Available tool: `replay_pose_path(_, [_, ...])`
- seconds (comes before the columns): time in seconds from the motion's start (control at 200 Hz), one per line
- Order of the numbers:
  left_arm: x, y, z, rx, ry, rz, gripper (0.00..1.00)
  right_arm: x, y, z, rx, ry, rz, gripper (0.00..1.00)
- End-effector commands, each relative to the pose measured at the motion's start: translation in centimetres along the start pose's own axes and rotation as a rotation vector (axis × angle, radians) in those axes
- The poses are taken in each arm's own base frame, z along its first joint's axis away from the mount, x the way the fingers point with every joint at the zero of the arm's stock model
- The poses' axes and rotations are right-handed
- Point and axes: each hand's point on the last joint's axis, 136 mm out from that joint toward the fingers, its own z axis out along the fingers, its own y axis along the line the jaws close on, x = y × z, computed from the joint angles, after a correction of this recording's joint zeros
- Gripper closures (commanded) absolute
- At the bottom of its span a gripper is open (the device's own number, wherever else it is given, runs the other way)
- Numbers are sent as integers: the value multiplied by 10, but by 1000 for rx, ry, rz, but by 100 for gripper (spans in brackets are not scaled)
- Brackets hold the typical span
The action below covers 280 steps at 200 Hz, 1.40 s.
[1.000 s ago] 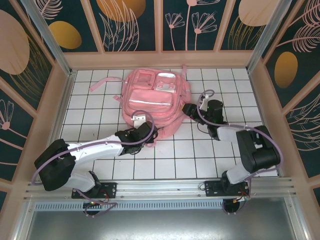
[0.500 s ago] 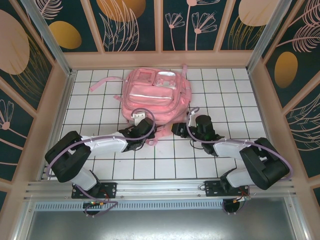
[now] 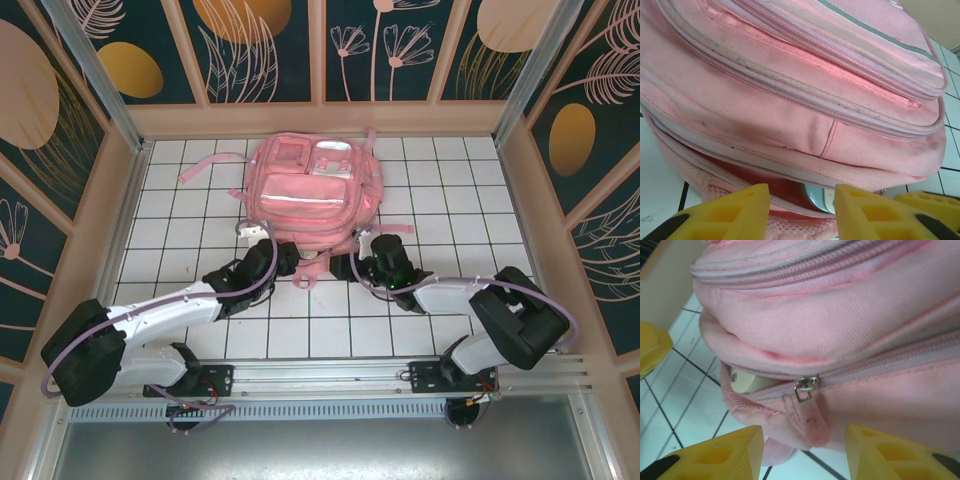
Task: Pack the student bag
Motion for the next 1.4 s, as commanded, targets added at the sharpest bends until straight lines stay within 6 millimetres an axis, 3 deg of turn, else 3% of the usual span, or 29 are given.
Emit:
replay_pose_path(0.0, [1,-3,6,38,10,-56,60,-5,-2,11,38,7,-89,53])
replay_pose_path(0.195, [4,1,19,42,27,-110,54,5,-6,21,67,47,-120,54])
replay_pose_path(0.465, [1,-4,41,117,56,-184,52,17,-7,25,97,75,-152,62])
replay_pose_path(0.551, [2,-5,45,121,54,-188,53,22,-7,27,98,86,-157,73])
replay_pose_path(0.636, [0,-6,47,123,40,-186,68,22,-5,28,94,89,-161,89])
replay_pose_path(0.676, [-2,-6,47,121,31,-186,79,20,-2,26,87,79,-163,97])
replay_pose_path(0.726, [-4,-5,46,112,22,-186,100,15,3,23,79,65,-165,100])
replay_pose_path(1.066, [-49,-30,3,172,-64,-187,100,-40,30,-26,77,-110,-214,100])
replay_pose_path(1.236, [-78,-66,-14,232,-80,-155,100,-66,45,-41,69,-160,-240,100])
replay_pose_path(1.321, [-87,-73,-18,243,-95,-148,100,-69,45,-42,72,-165,-244,100])
replay_pose_path(1.396, [-80,-67,-12,222,-81,-147,100,-64,41,-38,72,-150,-237,100])
